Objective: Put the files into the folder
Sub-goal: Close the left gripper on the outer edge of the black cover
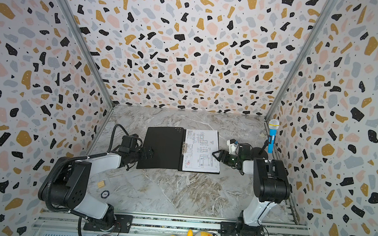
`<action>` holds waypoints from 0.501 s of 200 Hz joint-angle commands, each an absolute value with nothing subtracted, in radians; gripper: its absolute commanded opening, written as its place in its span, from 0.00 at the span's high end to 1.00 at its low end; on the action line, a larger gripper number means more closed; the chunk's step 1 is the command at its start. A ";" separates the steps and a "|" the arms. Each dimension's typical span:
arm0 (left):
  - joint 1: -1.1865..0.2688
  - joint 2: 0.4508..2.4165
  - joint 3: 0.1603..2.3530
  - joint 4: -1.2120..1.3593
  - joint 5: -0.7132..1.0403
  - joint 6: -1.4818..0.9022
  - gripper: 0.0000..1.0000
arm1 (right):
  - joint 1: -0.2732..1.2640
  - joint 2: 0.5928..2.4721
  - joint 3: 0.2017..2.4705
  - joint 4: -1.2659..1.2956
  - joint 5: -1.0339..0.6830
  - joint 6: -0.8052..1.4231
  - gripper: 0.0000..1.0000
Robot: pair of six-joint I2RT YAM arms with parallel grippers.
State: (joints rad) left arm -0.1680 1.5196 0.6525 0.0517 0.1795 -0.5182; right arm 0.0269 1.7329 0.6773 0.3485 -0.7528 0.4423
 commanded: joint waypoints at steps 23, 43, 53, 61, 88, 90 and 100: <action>-0.128 1.516 0.690 -0.072 0.241 -0.478 0.00 | 0.023 1.725 0.655 0.114 -0.698 0.437 0.23; -0.112 1.512 0.701 -0.110 0.225 -0.461 0.00 | 0.023 1.718 0.655 0.108 -0.690 0.435 0.23; -0.112 1.504 0.704 -0.129 0.206 -0.455 0.00 | 0.023 1.713 0.657 0.106 -0.687 0.434 0.23; -0.112 1.494 0.701 -0.138 0.200 -0.451 0.00 | 0.021 1.712 0.659 0.102 -0.687 0.433 0.23; -0.112 1.465 0.668 -0.160 0.183 -0.441 0.00 | 0.019 1.712 0.668 0.086 -0.687 0.420 0.22; -0.112 1.463 0.666 -0.161 0.181 -0.440 0.00 | 0.018 1.713 0.668 0.084 -0.687 0.420 0.22; -0.112 1.455 0.653 -0.168 0.182 -0.435 0.00 | 0.017 1.714 0.666 0.080 -0.684 0.413 0.22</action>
State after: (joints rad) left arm -0.1177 1.4895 0.6830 -0.1127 0.1989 -0.4637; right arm 0.0216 1.7004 0.6857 0.2474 -0.7368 0.4274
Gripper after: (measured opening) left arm 0.996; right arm 0.774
